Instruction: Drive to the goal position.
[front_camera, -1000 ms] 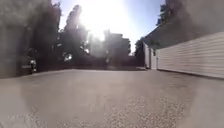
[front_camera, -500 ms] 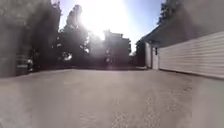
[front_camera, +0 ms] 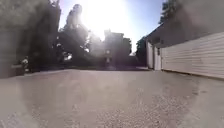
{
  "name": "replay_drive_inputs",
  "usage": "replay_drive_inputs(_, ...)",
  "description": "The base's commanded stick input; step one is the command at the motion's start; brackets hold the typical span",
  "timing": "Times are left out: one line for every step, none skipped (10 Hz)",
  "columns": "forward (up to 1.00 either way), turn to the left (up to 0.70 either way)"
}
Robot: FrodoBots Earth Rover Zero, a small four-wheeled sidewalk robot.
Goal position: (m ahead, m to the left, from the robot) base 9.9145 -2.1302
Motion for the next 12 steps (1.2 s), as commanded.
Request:
replay_drive_inputs(0.70,0.00)
replay_drive_inputs(0.70,0.00)
replay_drive_inputs(0.70,0.00)
replay_drive_inputs(0.70,0.00)
replay_drive_inputs(0.70,0.00)
replay_drive_inputs(0.70,0.00)
replay_drive_inputs(0.70,0.00)
replay_drive_inputs(0.70,0.00)
replay_drive_inputs(0.70,0.00)
replay_drive_inputs(0.70,0.00)
replay_drive_inputs(0.70,0.00)
replay_drive_inputs(0.70,0.00)
